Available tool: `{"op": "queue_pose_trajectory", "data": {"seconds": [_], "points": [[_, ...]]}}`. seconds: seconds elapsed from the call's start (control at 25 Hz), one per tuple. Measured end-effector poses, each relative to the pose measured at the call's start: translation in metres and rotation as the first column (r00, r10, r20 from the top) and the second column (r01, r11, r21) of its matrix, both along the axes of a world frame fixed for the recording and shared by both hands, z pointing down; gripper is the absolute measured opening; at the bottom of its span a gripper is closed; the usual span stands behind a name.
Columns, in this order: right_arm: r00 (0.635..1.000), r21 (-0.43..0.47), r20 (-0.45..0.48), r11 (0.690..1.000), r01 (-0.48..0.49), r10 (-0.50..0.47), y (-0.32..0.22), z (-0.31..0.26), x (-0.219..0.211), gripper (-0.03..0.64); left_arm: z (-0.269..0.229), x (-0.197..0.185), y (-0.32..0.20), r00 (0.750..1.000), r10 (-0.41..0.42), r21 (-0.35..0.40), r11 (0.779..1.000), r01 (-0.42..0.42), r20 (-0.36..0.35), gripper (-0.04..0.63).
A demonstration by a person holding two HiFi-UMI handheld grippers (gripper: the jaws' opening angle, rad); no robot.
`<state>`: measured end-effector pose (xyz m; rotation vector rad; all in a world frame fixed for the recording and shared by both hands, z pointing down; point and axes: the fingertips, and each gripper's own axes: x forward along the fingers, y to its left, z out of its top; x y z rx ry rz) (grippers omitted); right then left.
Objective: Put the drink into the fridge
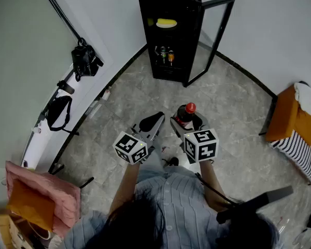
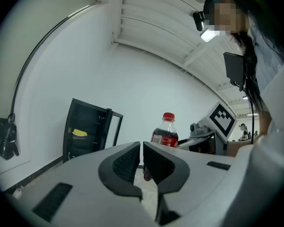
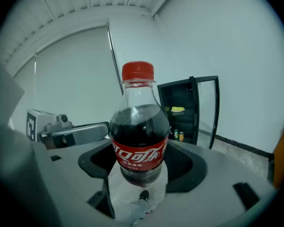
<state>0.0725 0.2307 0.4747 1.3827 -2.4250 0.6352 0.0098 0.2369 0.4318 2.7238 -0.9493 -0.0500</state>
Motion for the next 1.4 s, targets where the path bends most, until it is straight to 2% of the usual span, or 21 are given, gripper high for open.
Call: {"op": "queue_pose_trajectory", "data": {"seconds": [0.4,0.68,1.08,1.4], "points": [[0.999,-0.002,0.051,1.000,-0.013,0.013,-0.014,-0.001,0.002,0.299,0.006,0.006,-0.013,1.000,0.023,-0.020,1.000,-0.023,0.010,0.009],[0.999,-0.012,0.035,1.000,-0.024,0.024,-0.041,0.005,0.005,0.299,0.011,0.009,-0.042,0.999,0.042,-0.033,0.999,-0.042,0.013,0.009],[0.998,-0.026,0.039,0.998,-0.054,0.055,-0.107,0.002,-0.016,0.299,0.006,-0.012,-0.112,0.996,0.084,-0.036,0.996,-0.083,0.024,0.009],[0.994,-0.033,0.060,0.996,-0.087,0.089,-0.173,-0.004,-0.055,0.299,-0.007,-0.049,-0.181,0.991,0.130,-0.008,0.991,-0.130,0.034,0.009]]}}
